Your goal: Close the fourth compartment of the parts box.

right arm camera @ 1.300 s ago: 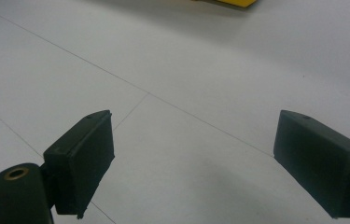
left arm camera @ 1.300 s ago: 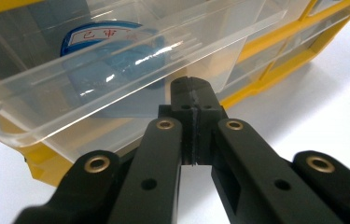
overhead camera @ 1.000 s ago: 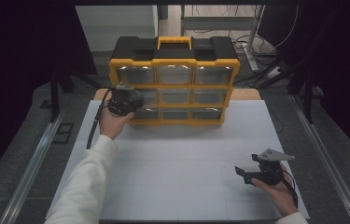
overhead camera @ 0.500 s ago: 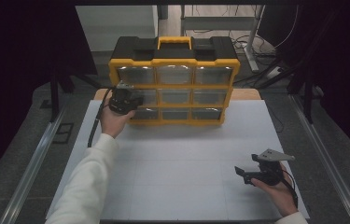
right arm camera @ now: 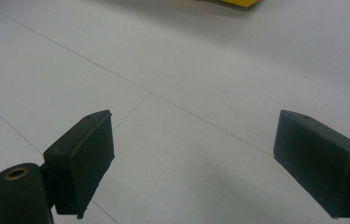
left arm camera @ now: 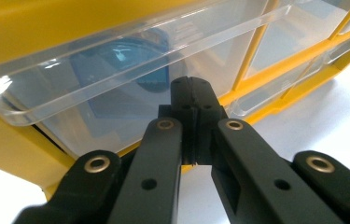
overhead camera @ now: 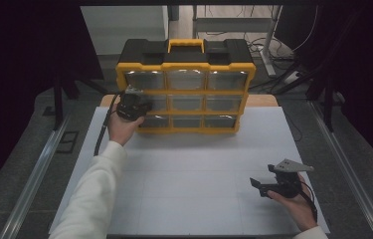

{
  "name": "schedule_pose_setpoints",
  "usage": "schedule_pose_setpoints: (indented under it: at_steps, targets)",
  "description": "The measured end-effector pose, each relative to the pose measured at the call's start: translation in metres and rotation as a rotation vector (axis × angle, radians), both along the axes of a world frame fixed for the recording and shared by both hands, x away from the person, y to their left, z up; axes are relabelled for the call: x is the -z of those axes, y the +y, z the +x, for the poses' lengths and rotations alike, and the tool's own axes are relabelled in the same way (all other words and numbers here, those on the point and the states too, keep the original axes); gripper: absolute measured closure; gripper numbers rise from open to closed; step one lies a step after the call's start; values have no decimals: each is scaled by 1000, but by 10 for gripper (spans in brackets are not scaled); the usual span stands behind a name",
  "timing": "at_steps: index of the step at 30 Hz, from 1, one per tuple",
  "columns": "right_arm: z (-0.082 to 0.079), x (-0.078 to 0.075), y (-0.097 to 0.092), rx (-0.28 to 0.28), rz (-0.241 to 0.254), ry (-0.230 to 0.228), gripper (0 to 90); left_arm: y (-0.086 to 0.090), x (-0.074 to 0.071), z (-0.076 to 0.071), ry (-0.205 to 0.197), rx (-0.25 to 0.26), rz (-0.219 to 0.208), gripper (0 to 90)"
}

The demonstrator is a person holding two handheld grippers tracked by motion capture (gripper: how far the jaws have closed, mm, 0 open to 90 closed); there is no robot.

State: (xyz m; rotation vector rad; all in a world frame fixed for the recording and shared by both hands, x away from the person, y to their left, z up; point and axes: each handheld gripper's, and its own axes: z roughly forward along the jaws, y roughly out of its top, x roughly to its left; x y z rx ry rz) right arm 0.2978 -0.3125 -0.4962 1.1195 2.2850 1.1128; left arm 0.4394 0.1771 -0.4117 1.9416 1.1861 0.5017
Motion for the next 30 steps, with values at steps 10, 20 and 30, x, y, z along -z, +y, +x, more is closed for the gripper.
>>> schedule_pose_setpoints:
  at_steps: [10,20,30]
  targets:
    - [0,0,0,1,-6,-1,125,1,0,-4,-16,5,21,900]
    - [-1,0,0,4,-5,-1,125,5,-8,-24,-50,54,12,900]
    - [-1,0,-1,8,-6,0,125,5,-13,-45,-70,93,-5,896]
